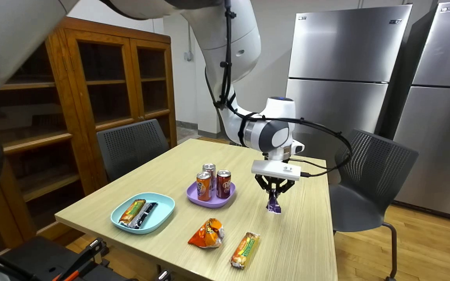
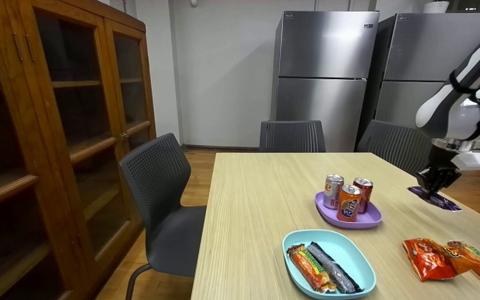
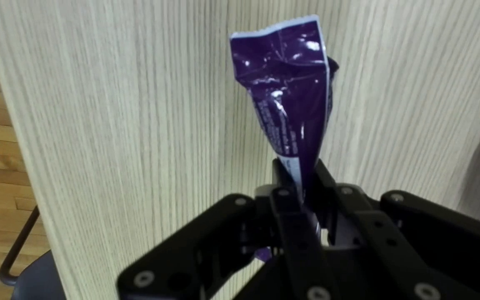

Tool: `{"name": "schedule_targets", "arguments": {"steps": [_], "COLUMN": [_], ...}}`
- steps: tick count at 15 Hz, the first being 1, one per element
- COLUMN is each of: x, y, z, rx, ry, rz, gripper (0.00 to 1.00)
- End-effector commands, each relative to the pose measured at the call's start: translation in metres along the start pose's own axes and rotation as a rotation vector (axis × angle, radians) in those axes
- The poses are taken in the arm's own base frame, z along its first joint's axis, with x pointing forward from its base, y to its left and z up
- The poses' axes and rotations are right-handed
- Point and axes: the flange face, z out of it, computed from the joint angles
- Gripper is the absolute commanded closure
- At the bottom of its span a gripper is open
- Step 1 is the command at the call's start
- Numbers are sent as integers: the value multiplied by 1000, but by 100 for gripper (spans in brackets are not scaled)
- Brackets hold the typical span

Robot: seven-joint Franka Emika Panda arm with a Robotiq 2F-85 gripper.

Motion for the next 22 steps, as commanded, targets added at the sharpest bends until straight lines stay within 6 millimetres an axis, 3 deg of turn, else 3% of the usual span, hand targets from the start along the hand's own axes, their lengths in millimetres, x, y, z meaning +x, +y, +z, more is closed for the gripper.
{"name": "schedule_targets", "arguments": {"steps": [1,5,11,17,22], "x": [-33,-62,-96,-110,-110], "y": [-22,-60,-133,-209,-262], "z": [-37,-59,-76,-75,-67], "rx": [18,25,33,48,64], "ry": [7,-4,-19,-46,-71], "rz": [-29,-58,-132,-221,-264], "gripper": [96,96,96,96,96]}}
